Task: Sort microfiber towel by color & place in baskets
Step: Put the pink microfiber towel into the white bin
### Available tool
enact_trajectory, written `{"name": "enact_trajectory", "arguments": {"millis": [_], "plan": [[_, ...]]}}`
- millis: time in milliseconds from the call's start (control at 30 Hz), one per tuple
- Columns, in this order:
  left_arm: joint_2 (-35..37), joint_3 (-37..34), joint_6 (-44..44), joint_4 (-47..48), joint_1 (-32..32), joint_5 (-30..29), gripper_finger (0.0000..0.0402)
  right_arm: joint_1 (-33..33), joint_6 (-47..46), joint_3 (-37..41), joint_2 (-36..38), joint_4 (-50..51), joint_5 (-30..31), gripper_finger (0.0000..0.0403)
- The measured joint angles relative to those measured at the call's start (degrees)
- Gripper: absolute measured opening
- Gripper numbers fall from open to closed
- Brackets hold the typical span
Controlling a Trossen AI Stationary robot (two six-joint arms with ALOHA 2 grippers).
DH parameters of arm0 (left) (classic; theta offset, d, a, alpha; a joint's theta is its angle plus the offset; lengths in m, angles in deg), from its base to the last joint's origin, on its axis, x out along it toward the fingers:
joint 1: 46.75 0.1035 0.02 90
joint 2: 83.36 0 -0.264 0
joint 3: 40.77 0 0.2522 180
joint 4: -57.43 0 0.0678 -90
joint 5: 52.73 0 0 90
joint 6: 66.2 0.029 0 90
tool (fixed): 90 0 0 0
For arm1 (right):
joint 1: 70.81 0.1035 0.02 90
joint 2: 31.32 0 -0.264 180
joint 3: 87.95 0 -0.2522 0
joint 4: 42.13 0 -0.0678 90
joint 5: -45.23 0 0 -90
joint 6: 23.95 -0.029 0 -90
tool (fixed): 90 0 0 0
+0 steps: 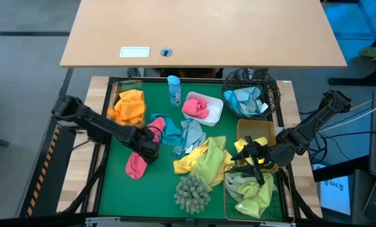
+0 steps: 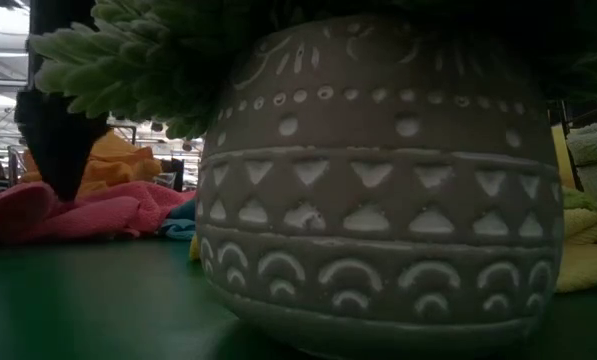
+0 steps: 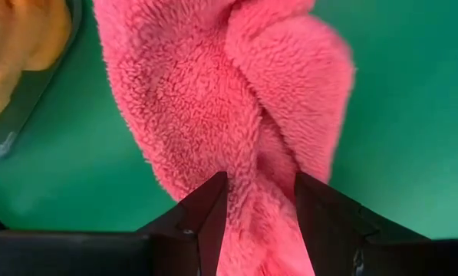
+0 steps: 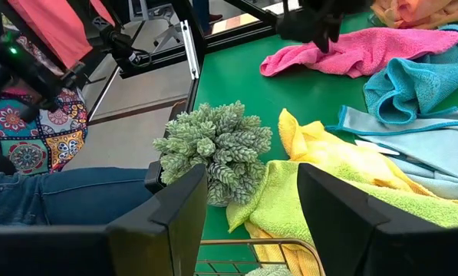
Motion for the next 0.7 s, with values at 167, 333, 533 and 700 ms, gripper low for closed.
{"name": "enact_trajectory", "arguments": {"millis": [167,333,533,700], "plan": [[-6.1,0.0,0.2,-1.3,0.0,-0.2,0.0146,0.0,0.0,0.0,0.0,0.0,0.0,0.0202],[-10.4,0.2,3.7,-4.9,0.0,0.2,0.0146,0.0,0.0,0.0,0.0,0.0,0.0,0.0202],[-11.2,0.2,3.8,-5.8,0.0,1.4,0.0124,0.0,0.0,0.0,0.0,0.0,0.0,0.0202],[-9.4,0.2,3.6,-6.5,0.1,3.9,0.0073,0.0,0.0,0.0,0.0,0.0,0.0,0.0202]]}}
